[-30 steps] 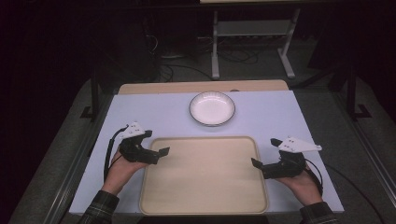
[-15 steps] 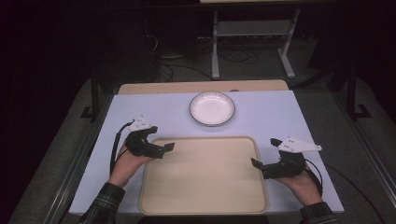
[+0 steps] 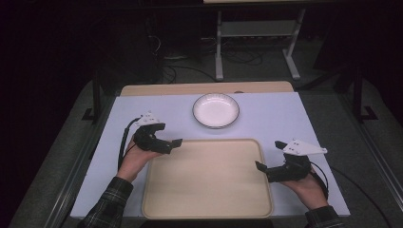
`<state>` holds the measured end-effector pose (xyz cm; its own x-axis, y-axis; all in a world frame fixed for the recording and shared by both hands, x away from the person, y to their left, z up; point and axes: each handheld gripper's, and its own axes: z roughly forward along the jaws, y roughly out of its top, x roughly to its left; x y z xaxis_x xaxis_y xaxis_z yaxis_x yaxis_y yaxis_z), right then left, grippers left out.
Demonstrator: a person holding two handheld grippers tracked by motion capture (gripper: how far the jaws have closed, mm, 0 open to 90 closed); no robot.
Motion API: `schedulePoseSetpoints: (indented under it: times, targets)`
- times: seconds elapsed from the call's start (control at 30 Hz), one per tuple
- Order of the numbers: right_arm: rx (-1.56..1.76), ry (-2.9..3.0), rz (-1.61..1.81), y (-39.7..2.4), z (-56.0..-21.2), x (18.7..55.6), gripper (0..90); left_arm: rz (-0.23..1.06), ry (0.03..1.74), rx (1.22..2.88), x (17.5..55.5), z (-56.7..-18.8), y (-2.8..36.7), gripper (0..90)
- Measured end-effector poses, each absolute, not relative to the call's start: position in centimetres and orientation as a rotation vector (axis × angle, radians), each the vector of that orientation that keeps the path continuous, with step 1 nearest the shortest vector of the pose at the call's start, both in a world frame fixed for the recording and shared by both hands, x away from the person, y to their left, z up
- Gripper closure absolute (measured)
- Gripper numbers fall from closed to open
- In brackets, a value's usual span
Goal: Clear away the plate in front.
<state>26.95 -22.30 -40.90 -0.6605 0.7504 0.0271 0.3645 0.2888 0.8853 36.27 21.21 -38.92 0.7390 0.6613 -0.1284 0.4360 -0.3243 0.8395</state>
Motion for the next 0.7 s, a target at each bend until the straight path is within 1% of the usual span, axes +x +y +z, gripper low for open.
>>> schedulePoseSetpoints:
  times: [0.2,0.43,0.7]
  targets:
    - [1.005,2.167,1.331,-22.3,-40.9,27.0,0.0,0.283,0.842,1.972,37.1,-39.0,20.8,0.0]
    - [1.0,2.172,1.331,-22.3,-40.9,27.0,0.0,0.231,0.862,1.95,38.6,-39.0,20.2,0.0]
    - [0.999,2.174,1.331,-22.2,-40.9,27.0,0.0,0.221,0.872,1.948,39.7,-38.7,19.4,0.0]
